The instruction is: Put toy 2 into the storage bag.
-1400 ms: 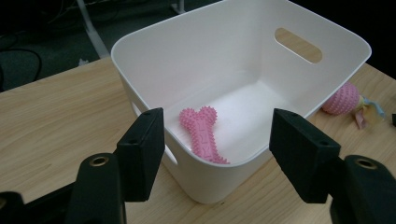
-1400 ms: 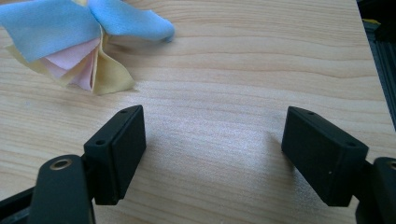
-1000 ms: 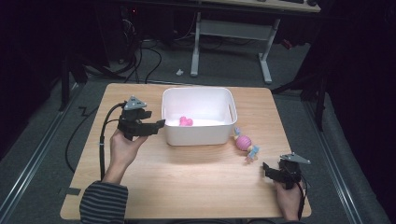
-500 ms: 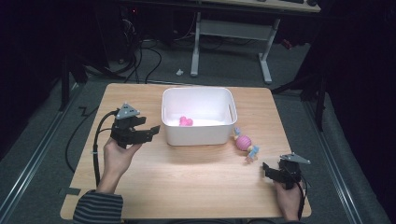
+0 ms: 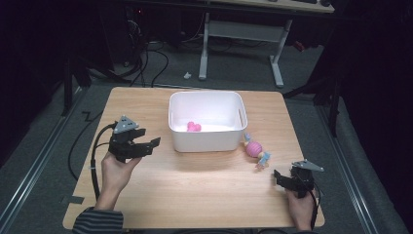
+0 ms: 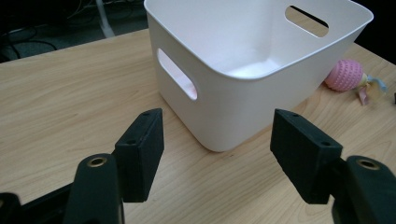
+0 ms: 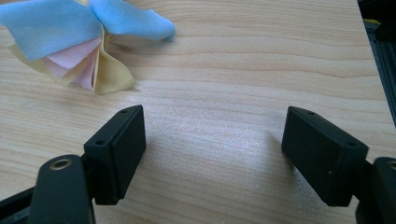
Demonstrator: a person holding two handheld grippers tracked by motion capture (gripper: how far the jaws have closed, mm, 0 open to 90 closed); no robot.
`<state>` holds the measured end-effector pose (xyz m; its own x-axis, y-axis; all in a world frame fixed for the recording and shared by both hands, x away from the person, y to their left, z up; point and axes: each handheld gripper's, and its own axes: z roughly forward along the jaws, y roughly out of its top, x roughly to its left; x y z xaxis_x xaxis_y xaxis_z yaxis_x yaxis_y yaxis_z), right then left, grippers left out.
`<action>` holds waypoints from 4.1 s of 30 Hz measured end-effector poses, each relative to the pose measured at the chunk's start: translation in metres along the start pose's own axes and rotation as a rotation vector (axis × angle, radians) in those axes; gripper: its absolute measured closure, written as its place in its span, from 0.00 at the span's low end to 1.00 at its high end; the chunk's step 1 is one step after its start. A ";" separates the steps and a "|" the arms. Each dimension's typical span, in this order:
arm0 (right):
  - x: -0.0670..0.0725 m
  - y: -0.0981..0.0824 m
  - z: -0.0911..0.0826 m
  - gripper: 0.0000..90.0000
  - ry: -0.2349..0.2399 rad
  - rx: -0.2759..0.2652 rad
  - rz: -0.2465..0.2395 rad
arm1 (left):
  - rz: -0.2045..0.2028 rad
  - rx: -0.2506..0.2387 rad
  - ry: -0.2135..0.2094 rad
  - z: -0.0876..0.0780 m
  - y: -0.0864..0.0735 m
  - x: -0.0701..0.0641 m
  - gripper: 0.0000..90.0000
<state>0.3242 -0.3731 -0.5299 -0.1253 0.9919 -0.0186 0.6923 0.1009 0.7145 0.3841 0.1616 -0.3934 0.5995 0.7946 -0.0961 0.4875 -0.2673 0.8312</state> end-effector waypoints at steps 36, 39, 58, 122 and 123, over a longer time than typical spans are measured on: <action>0.000 0.000 0.000 0.25 0.000 -0.003 -0.002 | -0.082 0.099 -0.020 0.024 -0.063 0.005 0.38; 0.000 0.000 0.000 0.25 0.000 -0.003 -0.002 | -0.079 0.102 -0.022 0.029 -0.067 0.004 0.38; 0.000 0.000 0.000 0.25 0.000 -0.003 -0.002 | -0.077 0.145 0.019 0.060 -0.094 0.002 0.37; 0.032 0.057 -0.026 0.32 0.191 -0.011 -0.169 | 0.005 0.149 0.129 0.087 -0.114 0.004 0.29; 0.034 0.060 -0.025 0.32 0.191 -0.008 -0.176 | 0.005 0.149 0.129 0.087 -0.114 0.004 0.29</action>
<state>0.3437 -0.3355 -0.4699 -0.3757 0.9267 -0.0111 0.6423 0.2689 0.7178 0.3868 0.1477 -0.5361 0.5200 0.8540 -0.0132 0.5794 -0.3414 0.7401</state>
